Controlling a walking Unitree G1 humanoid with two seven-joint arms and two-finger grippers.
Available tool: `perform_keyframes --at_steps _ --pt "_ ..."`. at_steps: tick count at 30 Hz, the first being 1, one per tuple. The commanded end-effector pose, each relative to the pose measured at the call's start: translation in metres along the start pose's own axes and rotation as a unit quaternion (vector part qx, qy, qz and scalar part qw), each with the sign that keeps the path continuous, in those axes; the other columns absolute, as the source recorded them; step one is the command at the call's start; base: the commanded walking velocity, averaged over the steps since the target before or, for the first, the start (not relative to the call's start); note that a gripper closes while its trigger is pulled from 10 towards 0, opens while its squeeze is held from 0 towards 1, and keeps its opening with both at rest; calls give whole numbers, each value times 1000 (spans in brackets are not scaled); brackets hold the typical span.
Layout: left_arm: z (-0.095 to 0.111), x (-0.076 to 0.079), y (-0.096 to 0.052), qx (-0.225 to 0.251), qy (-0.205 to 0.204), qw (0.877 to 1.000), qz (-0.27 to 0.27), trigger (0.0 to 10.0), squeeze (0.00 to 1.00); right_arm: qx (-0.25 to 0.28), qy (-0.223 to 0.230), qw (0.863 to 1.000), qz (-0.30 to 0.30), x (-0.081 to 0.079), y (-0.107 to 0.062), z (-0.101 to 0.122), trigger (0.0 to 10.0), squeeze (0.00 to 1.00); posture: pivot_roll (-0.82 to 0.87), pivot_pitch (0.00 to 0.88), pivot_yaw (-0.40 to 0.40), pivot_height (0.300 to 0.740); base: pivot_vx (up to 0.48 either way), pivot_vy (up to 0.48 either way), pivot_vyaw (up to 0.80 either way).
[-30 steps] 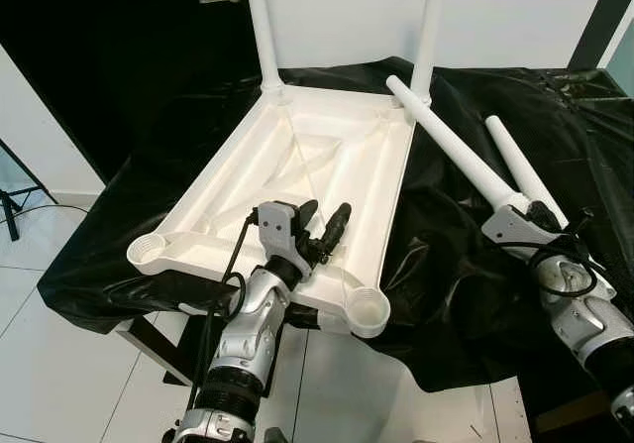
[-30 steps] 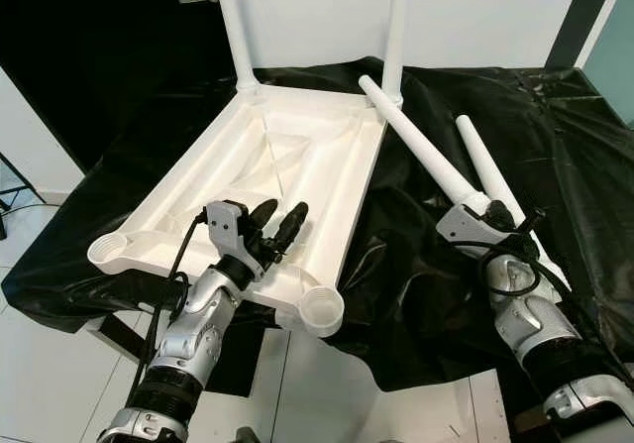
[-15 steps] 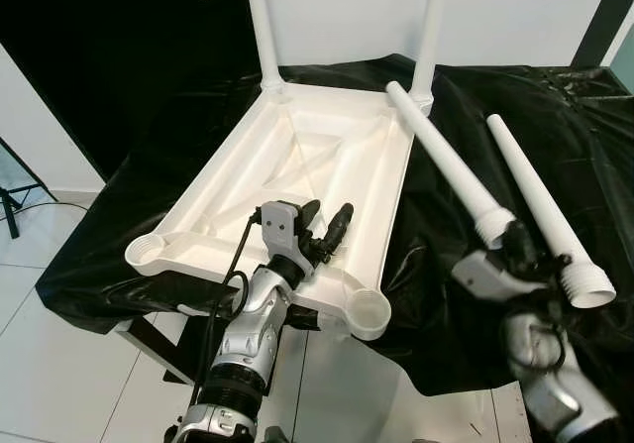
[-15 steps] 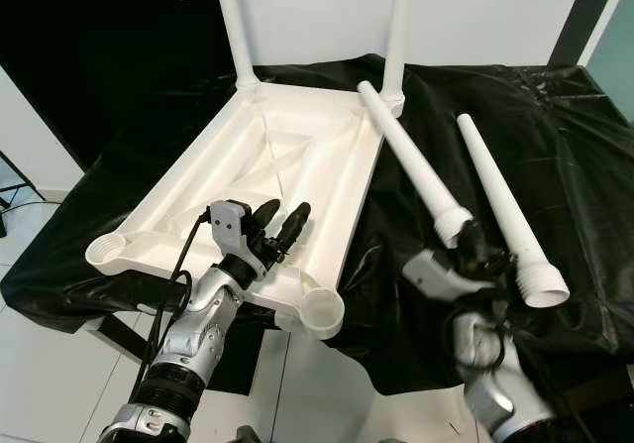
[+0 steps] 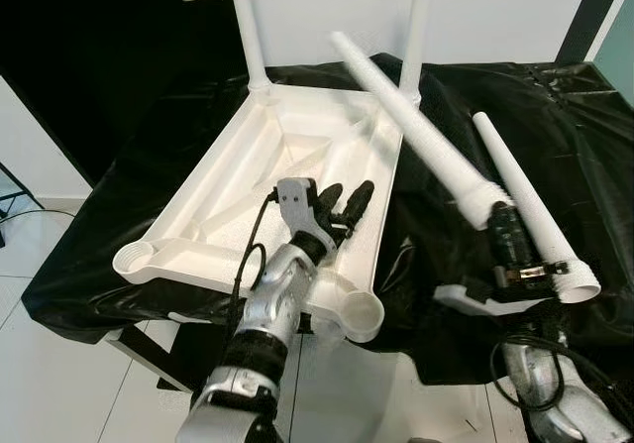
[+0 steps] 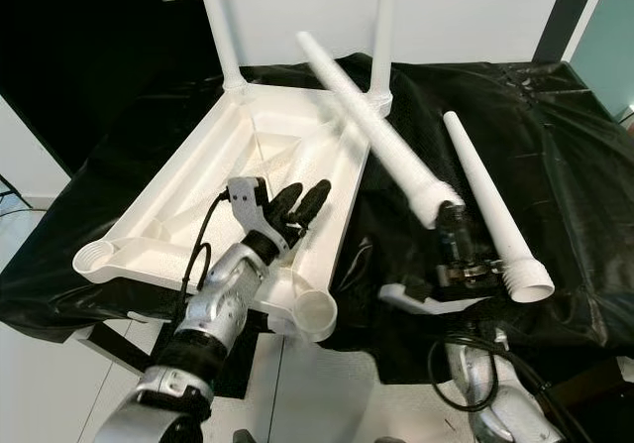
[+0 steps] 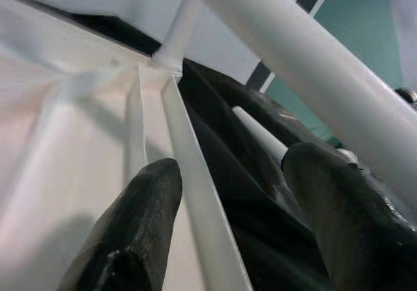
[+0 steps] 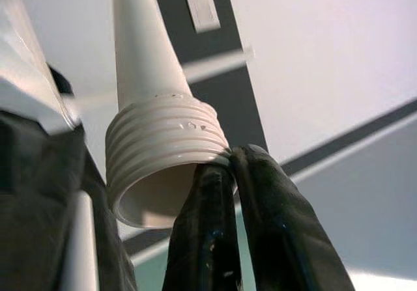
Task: Building children table
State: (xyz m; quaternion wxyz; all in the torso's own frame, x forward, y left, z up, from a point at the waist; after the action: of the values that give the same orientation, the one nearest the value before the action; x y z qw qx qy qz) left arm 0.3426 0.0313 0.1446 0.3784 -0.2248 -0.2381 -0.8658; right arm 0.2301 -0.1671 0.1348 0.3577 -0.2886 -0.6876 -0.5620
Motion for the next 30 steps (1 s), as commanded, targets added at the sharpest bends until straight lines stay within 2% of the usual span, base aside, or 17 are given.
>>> perform_keyframes --at_steps 1,2,3,4,5,6,8,9,10,11,12,13,15,19,23,27,30 --pt "-6 2 -3 -21 -31 998 -58 10000 0 19 4 1000 -11 3 -3 5 0 0 -198 0 66 740 0 0 0" --pt "-5 2 3 -18 -137 988 -61 10000 0 47 6 999 -5 3 -13 8 0 0 -197 0 66 740 0 0 0" --pt "-4 2 4 -14 -170 983 -64 10000 212 54 6 999 -5 3 -16 9 0 0 -197 0 66 740 0 0 0" --pt "-4 2 4 -14 -170 983 -64 10000 212 54 6 999 -5 3 -16 9 0 0 -197 0 66 740 0 0 0" --pt "-2 3 6 -12 -207 976 -69 10000 212 62 4 998 -1 3 -19 9 0 0 -199 0 67 740 0 0 0" --pt "2 2 8 0 -267 961 -69 10000 196 69 2 998 4 2 -24 8 0 0 -200 0 67 740 0 0 0" --pt "2 2 8 0 -267 961 -69 10000 196 69 2 998 4 2 -24 8 0 0 -200 0 67 740 0 0 0" --pt "7 0 10 12 -312 947 -71 10000 173 73 -1 997 8 1 -27 7 0 0 -201 0 67 740 0 0 0" --pt "7 0 10 12 -312 947 -71 10000 173 73 -1 997 8 1 -27 7 0 0 -201 0 67 740 0 0 0" --pt "13 -1 11 25 -348 934 -77 10000 133 76 -4 997 11 0 -31 5 0 0 -204 0 69 740 0 0 0" --pt "19 -3 12 38 -370 925 -84 10000 0 77 -6 997 13 -1 -33 3 0 0 -204 0 69 740 0 0 0" --pt "24 -5 11 49 -380 919 -92 10000 0 76 -7 997 15 -2 -35 1 0 0 -203 0 70 740 0 0 0" --pt "28 -7 10 56 -383 917 -101 10000 0 73 -9 997 17 -3 -36 0 0 0 -202 0 70 740 0 0 0" --pt "31 -8 7 57 -387 913 -114 10000 0 70 -8 997 20 -5 -37 0 0 0 -200 0 71 740 0 0 0" --pt "34 -8 1 52 -405 903 -133 10000 0 75 -3 997 21 -8 -39 2 0 0 -192 0 69 740 0 0 0" --pt "31 -6 1 45 -407 901 -140 10000 0 79 0 997 22 -10 -41 4 0 0 -189 0 68 740 0 0 0" --pt "21 -1 4 18 -404 904 -137 10000 0 97 1 995 20 -13 -48 6 0 0 -187 0 65 740 0 0 0"
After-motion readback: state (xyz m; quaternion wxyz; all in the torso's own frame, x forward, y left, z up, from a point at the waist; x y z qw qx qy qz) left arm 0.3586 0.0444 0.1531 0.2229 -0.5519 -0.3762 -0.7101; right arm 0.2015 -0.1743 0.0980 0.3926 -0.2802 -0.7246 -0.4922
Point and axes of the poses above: a point about 5 cm out from each wrist's last joint towards the gripper, its own y axis pointing out of the wrist towards the gripper, its own z axis along the axis of the wrist's last joint, x = y × z, the point moved 1 cm from there along y, pointing out of the wrist towards the gripper, and after that the axes turned 6 degrees about -y, right-handed, at the moved point
